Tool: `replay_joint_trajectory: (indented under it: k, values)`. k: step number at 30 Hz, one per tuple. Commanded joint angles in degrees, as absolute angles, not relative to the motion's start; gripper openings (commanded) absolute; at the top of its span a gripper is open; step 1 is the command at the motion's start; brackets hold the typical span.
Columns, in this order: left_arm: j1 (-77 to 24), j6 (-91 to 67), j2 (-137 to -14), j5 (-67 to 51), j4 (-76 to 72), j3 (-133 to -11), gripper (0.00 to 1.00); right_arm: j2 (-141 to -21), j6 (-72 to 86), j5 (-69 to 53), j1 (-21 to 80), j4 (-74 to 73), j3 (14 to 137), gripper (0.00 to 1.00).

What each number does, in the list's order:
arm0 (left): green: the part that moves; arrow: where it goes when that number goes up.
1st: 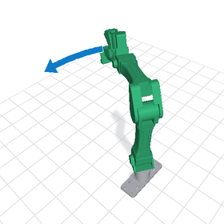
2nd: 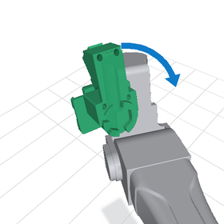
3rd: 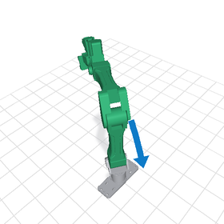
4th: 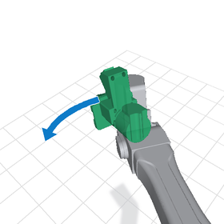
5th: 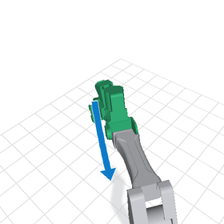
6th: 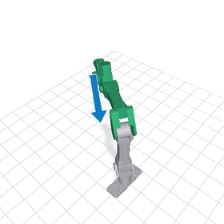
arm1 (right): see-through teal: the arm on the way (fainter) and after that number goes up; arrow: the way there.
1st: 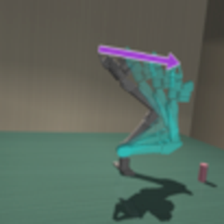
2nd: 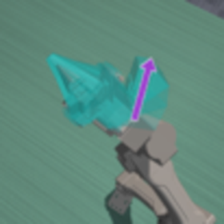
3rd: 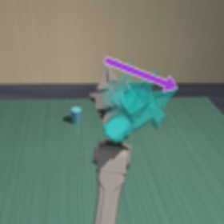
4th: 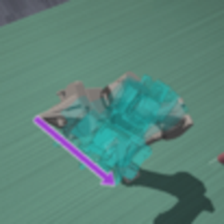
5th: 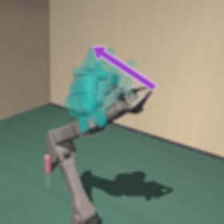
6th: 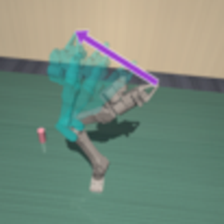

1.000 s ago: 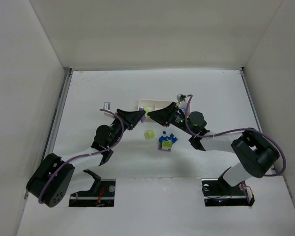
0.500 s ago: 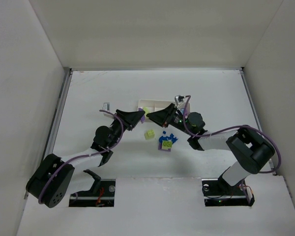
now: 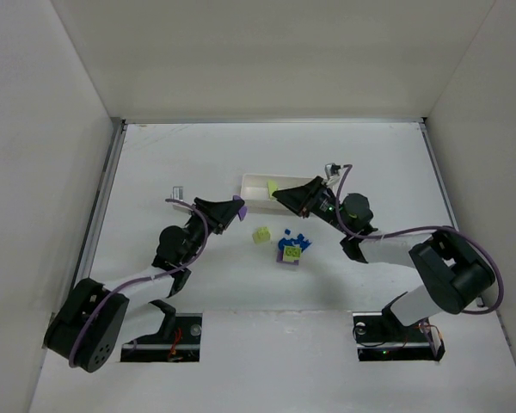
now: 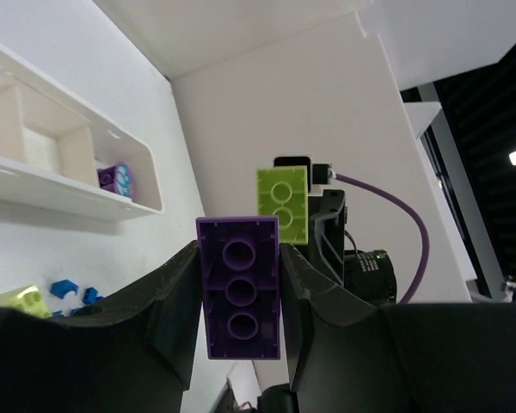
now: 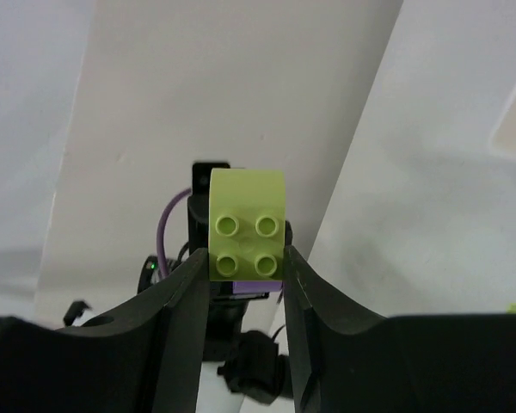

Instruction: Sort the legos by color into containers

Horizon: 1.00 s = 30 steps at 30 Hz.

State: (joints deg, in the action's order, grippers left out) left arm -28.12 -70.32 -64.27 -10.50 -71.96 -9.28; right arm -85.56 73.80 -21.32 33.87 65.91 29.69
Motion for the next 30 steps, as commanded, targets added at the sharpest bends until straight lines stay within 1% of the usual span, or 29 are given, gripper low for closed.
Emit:
replay_joint_trajectory:
  k: [1, 5, 8, 13, 16, 23, 30]
  values:
    - [-26.15, -69.26, -62.32, -11.33, -74.53, -8.53, 0.19, -84.81, 69.53, -19.34, 33.27, 62.68, 31.37, 0.3]
    - [-24.04, -69.17, -60.74, -11.78, -73.13, -7.47, 0.19, -85.69, 65.84, -17.67, 33.09, 57.76, 33.83, 0.3]
    - [-22.46, -68.38, -59.77, -13.18, -71.2, -7.65, 0.19, -88.41, 60.4, -14.95, 33.35, 48.63, 39.01, 0.3]
    - [-21.58, -66.27, -57.66, -13.01, -67.25, -7.82, 0.2, -92.45, 48.98, -5.3, 34.75, 31.41, 48.58, 0.31]
    - [-21.31, -64.43, -56.26, -12.66, -64.78, -7.74, 0.2, -95.7, 43.78, -0.54, 35.64, 24.8, 53.86, 0.31]
    - [-21.05, -61.0, -54.93, -12.04, -60.12, -8.61, 0.21, -103.0, 38.94, 2.02, 36.08, 18.55, 63.45, 0.32]
    - [-20.96, -59.5, -55.11, -11.6, -58.71, -8.96, 0.21, -106.43, 37.62, 2.55, 37.22, 16.52, 67.32, 0.35]
